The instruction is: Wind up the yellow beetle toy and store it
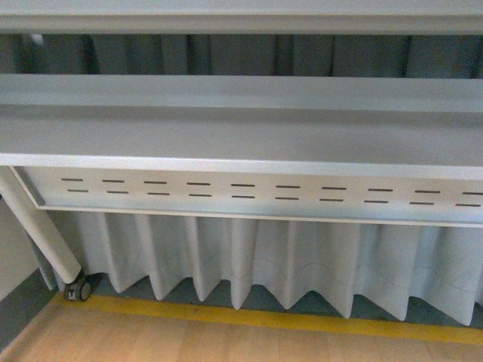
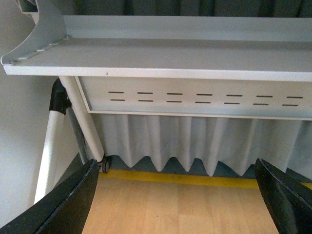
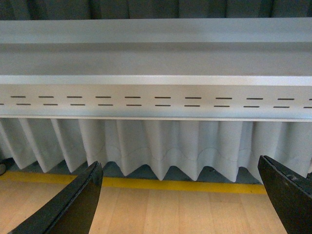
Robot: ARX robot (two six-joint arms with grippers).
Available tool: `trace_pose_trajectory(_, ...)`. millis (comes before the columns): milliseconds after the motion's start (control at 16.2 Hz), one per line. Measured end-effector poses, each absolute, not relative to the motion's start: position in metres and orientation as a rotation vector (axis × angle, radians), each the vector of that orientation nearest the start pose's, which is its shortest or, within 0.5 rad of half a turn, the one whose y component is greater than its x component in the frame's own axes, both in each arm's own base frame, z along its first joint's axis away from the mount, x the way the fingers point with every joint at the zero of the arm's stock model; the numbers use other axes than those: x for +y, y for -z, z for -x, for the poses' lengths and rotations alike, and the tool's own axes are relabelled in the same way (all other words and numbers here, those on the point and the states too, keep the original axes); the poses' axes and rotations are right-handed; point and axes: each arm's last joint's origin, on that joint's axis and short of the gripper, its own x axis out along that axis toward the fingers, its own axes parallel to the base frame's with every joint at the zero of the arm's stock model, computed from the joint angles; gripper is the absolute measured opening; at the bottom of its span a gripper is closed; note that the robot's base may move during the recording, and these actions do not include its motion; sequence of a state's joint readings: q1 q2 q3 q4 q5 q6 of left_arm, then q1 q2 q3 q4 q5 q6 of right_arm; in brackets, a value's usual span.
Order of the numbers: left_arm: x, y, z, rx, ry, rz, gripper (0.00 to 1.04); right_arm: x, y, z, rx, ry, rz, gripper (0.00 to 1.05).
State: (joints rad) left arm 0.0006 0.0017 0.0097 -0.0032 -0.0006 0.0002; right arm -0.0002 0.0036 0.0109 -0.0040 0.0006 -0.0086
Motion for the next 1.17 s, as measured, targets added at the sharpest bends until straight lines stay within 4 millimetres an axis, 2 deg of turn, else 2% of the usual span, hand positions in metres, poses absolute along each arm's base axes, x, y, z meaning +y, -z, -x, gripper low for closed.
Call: trace_pose_trajectory(1175, 0.0001, -0.1664, -0.0972, -0.005, -0.001, 0.000, 0.98, 0.0000, -0.1665, -0.0973, -0.003, 0.001, 0.009, 0.98)
